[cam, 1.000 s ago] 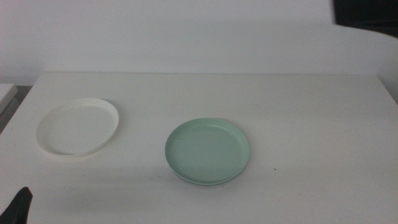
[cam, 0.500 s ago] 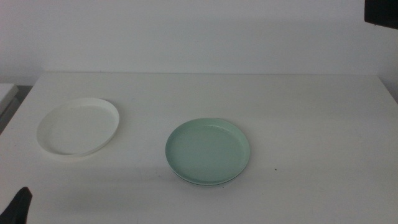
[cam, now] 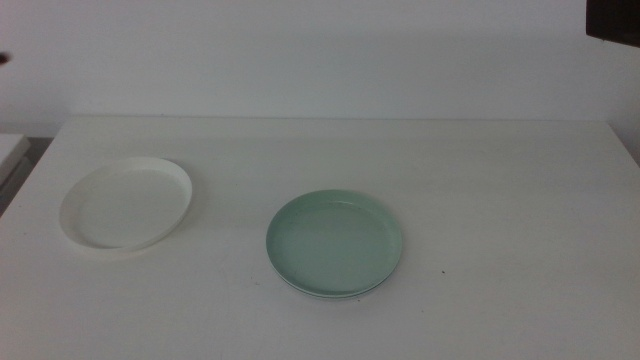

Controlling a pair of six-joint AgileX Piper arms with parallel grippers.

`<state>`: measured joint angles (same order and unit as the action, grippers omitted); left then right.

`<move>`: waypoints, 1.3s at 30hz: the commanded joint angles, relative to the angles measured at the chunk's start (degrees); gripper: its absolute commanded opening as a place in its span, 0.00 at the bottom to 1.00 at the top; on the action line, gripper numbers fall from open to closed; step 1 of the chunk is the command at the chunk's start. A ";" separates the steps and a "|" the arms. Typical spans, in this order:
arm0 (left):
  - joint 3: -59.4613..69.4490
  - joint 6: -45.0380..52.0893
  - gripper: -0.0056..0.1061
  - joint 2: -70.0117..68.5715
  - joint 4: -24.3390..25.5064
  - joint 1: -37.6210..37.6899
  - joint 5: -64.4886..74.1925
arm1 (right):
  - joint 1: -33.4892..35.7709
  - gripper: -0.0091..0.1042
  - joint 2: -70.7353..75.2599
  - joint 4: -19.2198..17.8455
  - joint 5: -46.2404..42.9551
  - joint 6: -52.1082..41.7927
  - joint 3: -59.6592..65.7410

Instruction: Stack the three bowls on top of each other.

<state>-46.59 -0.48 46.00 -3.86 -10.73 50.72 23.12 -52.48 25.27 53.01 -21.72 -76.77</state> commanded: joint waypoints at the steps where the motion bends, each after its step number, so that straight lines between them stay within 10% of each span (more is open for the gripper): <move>1: -4.08 0.48 0.89 6.23 0.43 -0.14 6.95 | -0.22 0.90 0.20 0.19 -0.28 -0.17 0.27; 39: -46.07 5.60 0.80 78.42 2.54 -0.84 0.67 | -0.22 0.90 0.20 0.19 -0.28 -0.17 0.27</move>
<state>-91.98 4.96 124.31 -0.87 -11.42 51.87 23.12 -52.48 25.27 53.01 -21.72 -76.77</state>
